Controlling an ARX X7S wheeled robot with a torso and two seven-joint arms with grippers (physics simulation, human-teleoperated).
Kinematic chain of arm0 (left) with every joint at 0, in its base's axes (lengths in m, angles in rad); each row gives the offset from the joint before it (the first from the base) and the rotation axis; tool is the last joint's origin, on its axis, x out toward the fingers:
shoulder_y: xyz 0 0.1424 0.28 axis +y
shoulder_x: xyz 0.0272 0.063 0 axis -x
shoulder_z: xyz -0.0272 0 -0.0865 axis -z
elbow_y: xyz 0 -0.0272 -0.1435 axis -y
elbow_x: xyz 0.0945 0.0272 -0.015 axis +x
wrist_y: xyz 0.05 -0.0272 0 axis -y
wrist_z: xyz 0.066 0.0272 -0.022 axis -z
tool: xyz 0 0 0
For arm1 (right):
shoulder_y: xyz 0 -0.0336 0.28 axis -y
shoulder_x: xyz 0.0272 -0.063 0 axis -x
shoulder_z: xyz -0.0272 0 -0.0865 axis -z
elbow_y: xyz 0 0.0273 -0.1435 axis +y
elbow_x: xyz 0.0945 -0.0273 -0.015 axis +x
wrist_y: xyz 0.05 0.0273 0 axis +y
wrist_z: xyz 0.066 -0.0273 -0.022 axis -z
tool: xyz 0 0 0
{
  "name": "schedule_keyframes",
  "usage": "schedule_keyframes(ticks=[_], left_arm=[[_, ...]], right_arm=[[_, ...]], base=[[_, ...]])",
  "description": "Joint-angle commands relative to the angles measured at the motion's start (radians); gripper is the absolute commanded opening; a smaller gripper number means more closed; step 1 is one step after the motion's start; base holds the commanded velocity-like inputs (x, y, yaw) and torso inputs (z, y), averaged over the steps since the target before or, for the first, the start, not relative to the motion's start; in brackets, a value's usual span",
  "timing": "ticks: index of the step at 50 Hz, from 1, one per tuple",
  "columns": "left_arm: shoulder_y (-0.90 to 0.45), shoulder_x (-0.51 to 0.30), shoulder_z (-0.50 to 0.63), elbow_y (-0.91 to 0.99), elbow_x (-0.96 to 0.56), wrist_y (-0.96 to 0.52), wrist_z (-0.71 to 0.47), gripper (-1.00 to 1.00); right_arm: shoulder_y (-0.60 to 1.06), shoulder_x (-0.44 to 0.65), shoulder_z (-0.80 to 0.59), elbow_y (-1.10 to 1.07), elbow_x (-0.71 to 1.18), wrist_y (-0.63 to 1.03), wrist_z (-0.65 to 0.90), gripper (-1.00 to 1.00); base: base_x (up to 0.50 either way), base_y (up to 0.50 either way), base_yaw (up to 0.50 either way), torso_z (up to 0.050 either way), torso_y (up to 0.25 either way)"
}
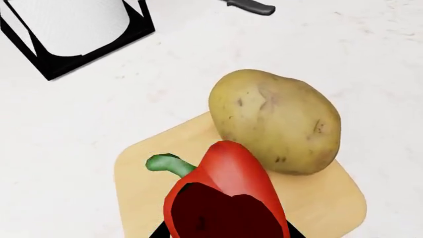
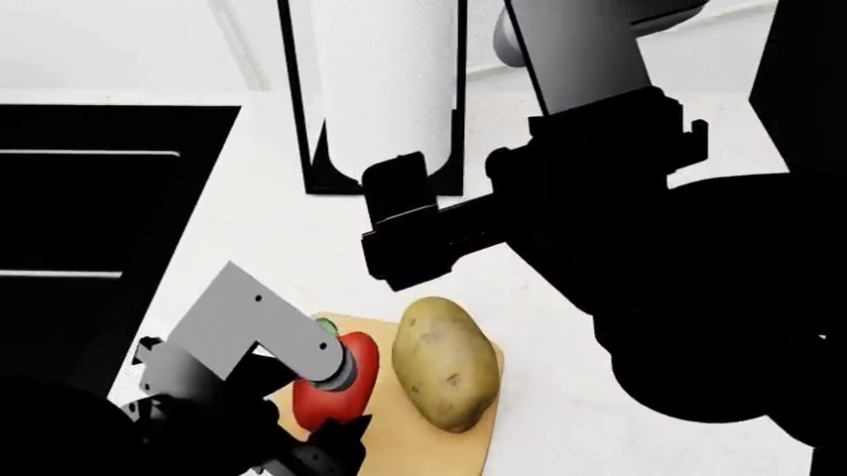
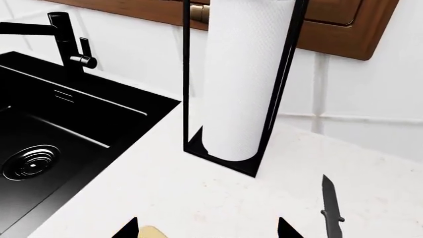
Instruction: Pick the vegetables from the sink and place them on the cutting board.
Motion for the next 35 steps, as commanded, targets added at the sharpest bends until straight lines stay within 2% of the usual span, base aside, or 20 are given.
schedule_keyframes(ticks=[1, 11, 15, 19, 25, 30, 35], left_arm=[[-0.010, 0.013, -0.003, 0.016, -0.043, -0.001, -0.032, 1.00], [-0.026, 0.007, -0.047, 0.052, -0.124, -0.030, -0.116, 1.00], [-0.035, -0.006, -0.107, 0.121, -0.271, -0.055, -0.230, 1.00], [-0.053, -0.046, -0.162, 0.159, -0.395, -0.047, -0.312, 1.00], [-0.111, -0.116, -0.227, 0.152, -0.508, -0.026, -0.371, 1.00], [-0.149, -0.180, -0.309, 0.171, -0.593, 0.028, -0.423, 1.00], [-0.112, -0.248, -0.379, 0.192, -0.549, 0.058, -0.418, 1.00]], right_arm=[[-0.008, 0.006, -0.003, 0.003, 0.024, -0.011, 0.005, 1.00], [-0.017, 0.015, -0.018, -0.002, 0.036, -0.027, 0.005, 1.00], [-0.022, 0.022, -0.019, -0.006, 0.042, -0.035, 0.011, 1.00], [-0.047, 0.041, -0.007, -0.026, 0.044, -0.052, 0.015, 1.00], [-0.082, 0.079, 0.038, -0.072, 0.054, -0.089, 0.034, 1.00], [-0.196, 0.131, 0.123, -0.219, 0.000, -0.182, -0.017, 1.00], [-0.338, 0.218, 0.190, -0.403, -0.114, -0.269, -0.135, 1.00]], base=[[0.00, 0.00, 0.00, 0.000, 0.000], [0.00, 0.00, 0.00, 0.000, 0.000], [0.00, 0.00, 0.00, 0.000, 0.000], [0.00, 0.00, 0.00, 0.000, 0.000], [0.00, 0.00, 0.00, 0.000, 0.000], [0.00, 0.00, 0.00, 0.000, 0.000], [0.00, 0.00, 0.00, 0.000, 0.000]])
